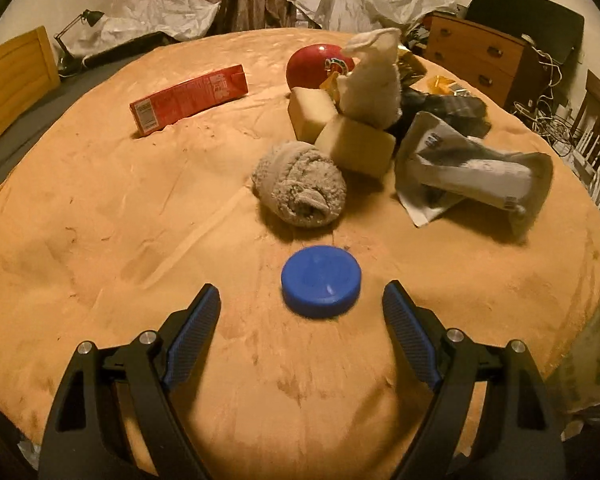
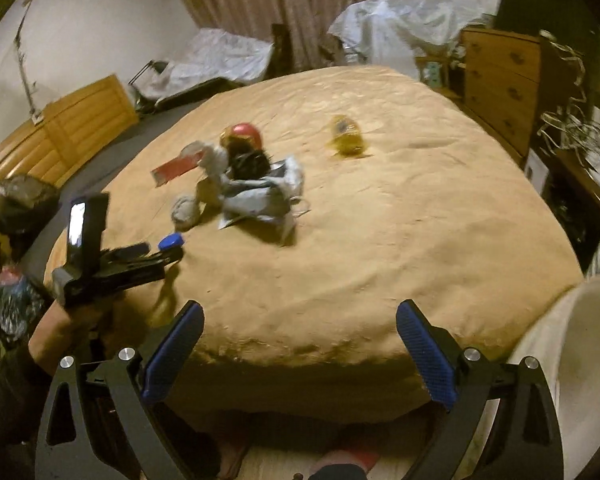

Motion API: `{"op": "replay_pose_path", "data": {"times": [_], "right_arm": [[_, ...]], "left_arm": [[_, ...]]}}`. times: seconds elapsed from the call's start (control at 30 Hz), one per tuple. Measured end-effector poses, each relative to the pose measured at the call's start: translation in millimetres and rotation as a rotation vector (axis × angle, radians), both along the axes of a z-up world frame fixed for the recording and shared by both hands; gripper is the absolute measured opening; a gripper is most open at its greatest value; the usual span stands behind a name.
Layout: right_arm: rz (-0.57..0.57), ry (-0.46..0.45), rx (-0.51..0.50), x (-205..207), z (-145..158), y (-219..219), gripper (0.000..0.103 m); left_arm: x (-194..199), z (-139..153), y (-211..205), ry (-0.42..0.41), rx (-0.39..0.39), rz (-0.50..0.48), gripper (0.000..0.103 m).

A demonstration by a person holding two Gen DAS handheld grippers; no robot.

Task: Collect trash
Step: 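Return both tools to the bed and grasp the blue bottle cap with the left tool, then grasp the grey rolled sock with the right tool while the left tool holds the cap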

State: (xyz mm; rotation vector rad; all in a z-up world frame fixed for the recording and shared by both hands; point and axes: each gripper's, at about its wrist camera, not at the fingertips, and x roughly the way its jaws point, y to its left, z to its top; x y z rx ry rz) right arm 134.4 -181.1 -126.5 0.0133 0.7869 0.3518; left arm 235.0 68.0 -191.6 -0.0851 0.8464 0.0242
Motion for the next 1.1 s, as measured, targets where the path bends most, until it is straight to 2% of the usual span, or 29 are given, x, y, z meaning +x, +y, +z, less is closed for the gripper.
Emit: {"op": "replay_pose_path", "data": {"times": [0.07,0.1,0.17,0.27,0.47,0.63,0.83,0.9,1.1], "right_arm": [[0.038,0.006,-0.019,7.1,-3.9,16.2,0.092],[0.058,0.009,-0.027,10.8,-5.6,23.2,0.087],[0.098,0.016,-0.039,17.6,-6.5,33.8,0.077],[0.172,0.028,-0.073,31.2,-11.7,59.4,0.065],[0.306,0.009,-0.156,60.7,-16.9,112.1,0.062],[0.396,0.05,-0.052,93.6,-20.4,161.2,0.06],[0.408,0.105,0.042,132.4,-36.2,212.7,0.056],[0.394,0.102,0.033,143.7,-41.7,226.3,0.056],[0.324,0.101,-0.011,177.4,-60.8,256.9,0.056]], "left_arm": [[3.8,-3.6,5.0,-0.008,0.0,-0.001,0.078],[5.4,-3.3,6.1,-0.015,0.0,-0.001,0.074],[6.1,-5.0,7.7,-0.019,-0.009,0.005,0.058],[3.7,-5.5,16.8,-0.028,-0.023,0.012,0.039],[-0.3,-7.4,38.7,-0.039,-0.027,0.002,0.039],[-2.7,-8.4,57.0,-0.044,-0.033,0.018,0.039],[-11.5,-6.5,81.6,-0.046,-0.039,0.033,0.039],[-12.9,-4.6,89.0,-0.047,-0.065,0.042,0.039],[-12.9,-5.7,95.2,-0.04,-0.065,0.051,0.04]]}}
